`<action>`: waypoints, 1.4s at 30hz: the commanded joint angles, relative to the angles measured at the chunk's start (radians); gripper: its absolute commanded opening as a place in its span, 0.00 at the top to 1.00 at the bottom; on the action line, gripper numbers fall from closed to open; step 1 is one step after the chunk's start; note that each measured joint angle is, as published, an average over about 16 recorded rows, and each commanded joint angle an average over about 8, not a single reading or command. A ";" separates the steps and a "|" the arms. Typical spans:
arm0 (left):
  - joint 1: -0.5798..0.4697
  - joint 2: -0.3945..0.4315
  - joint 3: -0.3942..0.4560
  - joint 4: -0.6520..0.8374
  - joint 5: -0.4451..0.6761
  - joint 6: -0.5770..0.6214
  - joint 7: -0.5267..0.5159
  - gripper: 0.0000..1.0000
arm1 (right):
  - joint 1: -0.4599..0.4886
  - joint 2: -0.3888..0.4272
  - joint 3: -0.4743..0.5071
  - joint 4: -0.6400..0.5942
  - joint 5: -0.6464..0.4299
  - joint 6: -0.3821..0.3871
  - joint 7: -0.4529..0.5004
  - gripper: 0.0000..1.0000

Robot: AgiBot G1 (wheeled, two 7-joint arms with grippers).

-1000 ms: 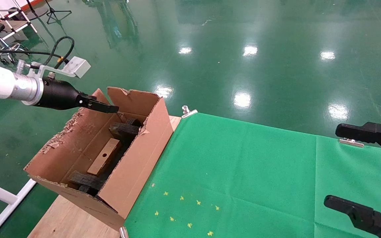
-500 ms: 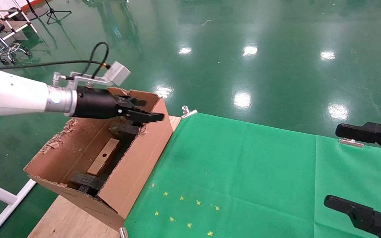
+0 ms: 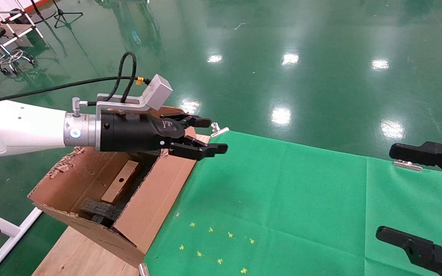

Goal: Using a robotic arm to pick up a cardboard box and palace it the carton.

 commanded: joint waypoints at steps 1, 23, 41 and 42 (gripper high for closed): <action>0.030 -0.005 -0.031 -0.037 -0.021 0.011 0.011 0.00 | 0.000 0.000 0.000 0.000 0.000 0.000 0.000 0.00; 0.360 -0.062 -0.378 -0.447 -0.257 0.139 0.138 0.00 | 0.000 0.000 0.000 0.000 0.000 0.000 0.000 0.00; 0.435 -0.075 -0.456 -0.539 -0.312 0.169 0.165 0.00 | 0.000 0.000 0.000 0.000 0.000 0.000 0.000 0.00; 0.433 -0.075 -0.454 -0.537 -0.311 0.168 0.165 0.00 | 0.000 0.000 0.000 0.000 0.000 0.000 0.000 0.00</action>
